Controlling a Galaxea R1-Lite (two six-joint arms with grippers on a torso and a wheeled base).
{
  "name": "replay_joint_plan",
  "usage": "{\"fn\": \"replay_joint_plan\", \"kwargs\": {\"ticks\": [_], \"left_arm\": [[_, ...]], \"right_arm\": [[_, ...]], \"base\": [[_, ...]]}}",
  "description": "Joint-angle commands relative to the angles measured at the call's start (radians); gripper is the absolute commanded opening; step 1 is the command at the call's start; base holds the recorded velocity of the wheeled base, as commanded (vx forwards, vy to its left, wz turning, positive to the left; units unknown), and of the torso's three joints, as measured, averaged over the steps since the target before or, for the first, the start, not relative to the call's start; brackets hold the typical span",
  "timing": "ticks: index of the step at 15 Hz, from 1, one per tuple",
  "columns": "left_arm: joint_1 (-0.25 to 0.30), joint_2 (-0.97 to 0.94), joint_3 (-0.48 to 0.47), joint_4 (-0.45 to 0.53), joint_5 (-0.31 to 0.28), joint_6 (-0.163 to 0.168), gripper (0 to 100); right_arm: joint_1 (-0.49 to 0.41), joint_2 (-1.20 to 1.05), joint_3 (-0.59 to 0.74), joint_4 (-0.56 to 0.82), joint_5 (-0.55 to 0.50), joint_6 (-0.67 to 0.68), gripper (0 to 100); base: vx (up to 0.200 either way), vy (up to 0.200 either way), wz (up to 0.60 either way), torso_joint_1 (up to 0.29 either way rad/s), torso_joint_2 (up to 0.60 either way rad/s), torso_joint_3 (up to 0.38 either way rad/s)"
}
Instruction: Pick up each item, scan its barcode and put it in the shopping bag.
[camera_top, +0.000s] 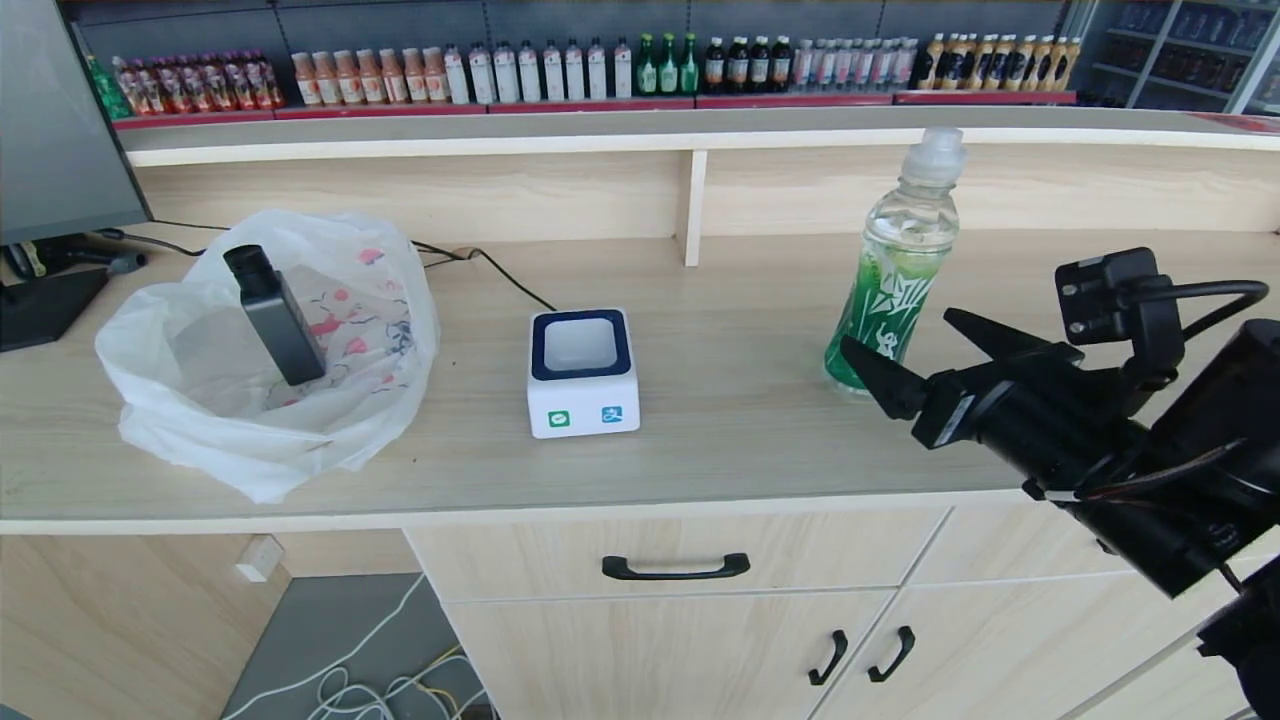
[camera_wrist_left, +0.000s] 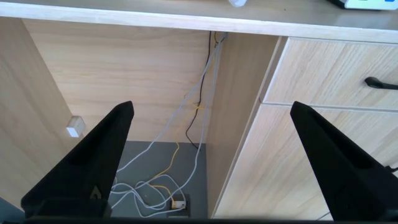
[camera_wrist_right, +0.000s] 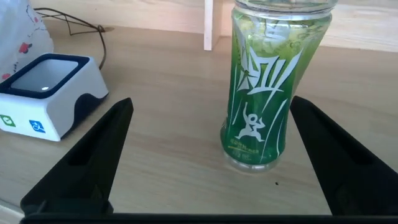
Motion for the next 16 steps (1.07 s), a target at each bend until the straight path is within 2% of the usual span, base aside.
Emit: {"fn": "replay_joint_plan", "kwargs": {"ticks": [1,9,16], "left_arm": [[0.000,0.000,0.000,0.000,0.000,0.000,100],[-0.002,0.000,0.000,0.000,0.000,0.000,100],[0.000,0.000,0.000,0.000,0.000,0.000,100]], "right_arm": [[-0.018,0.010,-0.036,0.007,0.002,0.000,100],[-0.062,0.079,-0.086,0.009,0.017,-0.021,100],[-0.110,0.156,-0.227,0.067,0.023,-0.019,100]], "base": [[0.000,0.000,0.00,0.000,0.00,0.000],[0.000,0.000,0.00,0.000,0.00,0.000],[0.000,0.000,0.00,0.000,0.00,0.000]]}}
